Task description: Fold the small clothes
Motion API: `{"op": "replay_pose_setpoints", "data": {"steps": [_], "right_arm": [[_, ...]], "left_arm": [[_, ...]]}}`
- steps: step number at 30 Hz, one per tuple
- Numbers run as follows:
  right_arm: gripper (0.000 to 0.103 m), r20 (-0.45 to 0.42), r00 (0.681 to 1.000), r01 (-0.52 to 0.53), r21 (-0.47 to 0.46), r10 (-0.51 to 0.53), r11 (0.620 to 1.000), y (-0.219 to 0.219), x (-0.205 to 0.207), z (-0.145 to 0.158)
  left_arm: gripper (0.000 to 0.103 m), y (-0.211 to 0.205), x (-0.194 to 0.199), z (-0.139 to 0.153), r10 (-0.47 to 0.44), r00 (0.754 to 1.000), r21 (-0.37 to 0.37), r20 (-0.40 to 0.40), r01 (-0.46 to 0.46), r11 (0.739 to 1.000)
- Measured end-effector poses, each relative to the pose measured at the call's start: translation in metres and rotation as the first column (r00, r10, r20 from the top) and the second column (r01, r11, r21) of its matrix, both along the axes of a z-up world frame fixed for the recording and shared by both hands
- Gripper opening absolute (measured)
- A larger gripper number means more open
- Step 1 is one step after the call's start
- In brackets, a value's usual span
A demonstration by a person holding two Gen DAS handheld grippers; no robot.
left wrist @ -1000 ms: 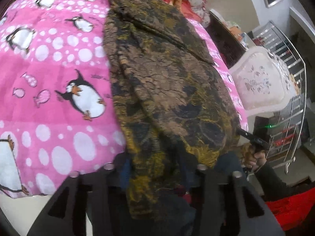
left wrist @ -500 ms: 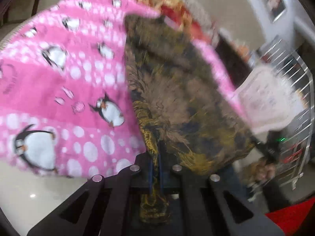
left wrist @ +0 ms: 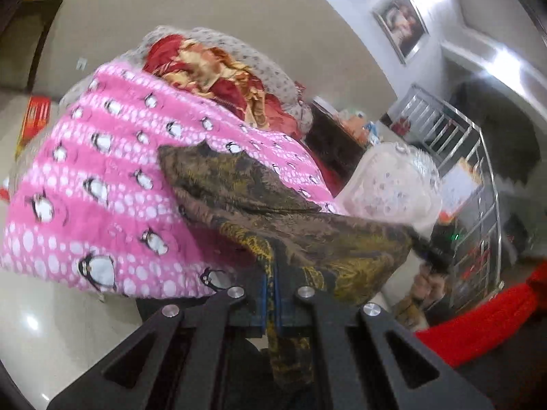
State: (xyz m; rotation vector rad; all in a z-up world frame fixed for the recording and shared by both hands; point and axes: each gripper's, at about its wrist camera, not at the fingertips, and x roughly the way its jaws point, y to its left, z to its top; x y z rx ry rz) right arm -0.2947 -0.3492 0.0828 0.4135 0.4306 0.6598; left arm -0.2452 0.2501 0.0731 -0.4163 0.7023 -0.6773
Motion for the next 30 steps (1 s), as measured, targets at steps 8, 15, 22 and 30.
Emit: {"op": "replay_pose_setpoints", "data": {"steps": [8,15,22,30], "right_arm": [[0.005,-0.106,0.977,0.173,-0.099,-0.183,0.98,-0.005,0.115,-0.032],[0.005,-0.275,0.913,0.241,-0.233,-0.302,0.942,0.004,0.268,-0.094],[0.005,-0.362,0.864,0.245,-0.305,-0.35,0.92,-0.001,0.344,-0.129],[0.006,-0.507,0.802,0.195,-0.277,-0.315,0.941,-0.007,0.364,-0.177]], "left_arm": [[0.003,-0.012,0.128,-0.02,0.179,0.983,0.055,-0.031,-0.177,0.983],[0.003,-0.031,0.28,-0.079,0.247,0.959,0.205,-0.137,-0.216,0.955],[0.003,-0.042,0.362,-0.121,0.268,0.944,0.281,-0.191,-0.209,0.937],[0.006,-0.051,0.387,-0.163,0.236,0.936,0.336,-0.261,-0.141,0.931]]}}
